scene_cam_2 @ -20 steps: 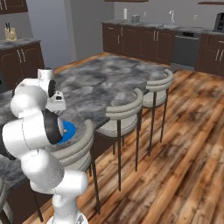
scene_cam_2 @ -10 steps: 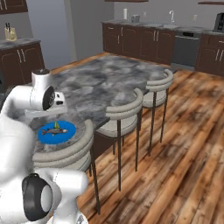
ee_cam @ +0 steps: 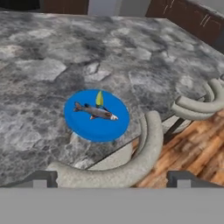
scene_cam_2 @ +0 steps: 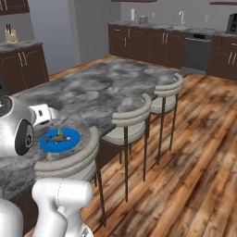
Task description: Take the lemon wedge from the fridge and place it on the plate with fish on the dining counter.
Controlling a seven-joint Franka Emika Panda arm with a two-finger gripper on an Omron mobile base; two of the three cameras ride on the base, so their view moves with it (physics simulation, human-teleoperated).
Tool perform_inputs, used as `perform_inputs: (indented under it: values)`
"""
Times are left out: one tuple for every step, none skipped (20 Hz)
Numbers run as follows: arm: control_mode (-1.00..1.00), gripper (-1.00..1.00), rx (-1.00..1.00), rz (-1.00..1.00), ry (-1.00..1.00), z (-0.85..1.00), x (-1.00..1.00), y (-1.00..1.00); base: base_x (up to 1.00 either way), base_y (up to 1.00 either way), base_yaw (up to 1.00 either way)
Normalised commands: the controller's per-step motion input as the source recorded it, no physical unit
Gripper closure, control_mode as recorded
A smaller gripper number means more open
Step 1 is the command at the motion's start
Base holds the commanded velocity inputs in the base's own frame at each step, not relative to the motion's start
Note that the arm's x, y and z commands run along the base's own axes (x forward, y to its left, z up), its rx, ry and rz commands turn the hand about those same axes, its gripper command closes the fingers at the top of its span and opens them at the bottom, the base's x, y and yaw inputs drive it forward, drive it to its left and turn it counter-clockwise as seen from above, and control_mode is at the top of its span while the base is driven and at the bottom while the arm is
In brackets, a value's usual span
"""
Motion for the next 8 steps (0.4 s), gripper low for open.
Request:
perform_inputs:
  values:
    - [-1.00, -1.00, 0.00, 0.01, -0.36, 0.06, -0.64, 0.12, 0.00, 0.00, 0.00]
    - [-1.00, -1.00, -0.01, 0.00, -0.52, 0.24, -0.81, 0.29, 0.00, 0.00, 0.00]
    - [-1.00, -1.00, -0.03, 0.00, -0.75, 0.37, -1.00, 0.36, 0.00, 0.00, 0.00]
    - [-1.00, -1.00, -0.03, 0.00, -0.80, 0.46, -1.00, 0.39, 0.00, 0.00, 0.00]
    - [-1.00, -1.00, -0.02, 0.00, -0.75, 0.47, -1.00, 0.35, 0.00, 0.00, 0.00]
    - [-1.00, -1.00, 0.00, 0.00, -0.55, 0.80, -1.00, 0.31, 0.00, 0.00, 0.00]
    - [-1.00, -1.00, 0.00, 0.00, -0.53, 0.89, -1.00, 0.39, 0.00, 0.00, 0.00]
    - [-1.00, -1.00, 0.00, 0.00, -0.50, 0.69, -1.00, 0.51, 0.00, 0.00, 0.00]
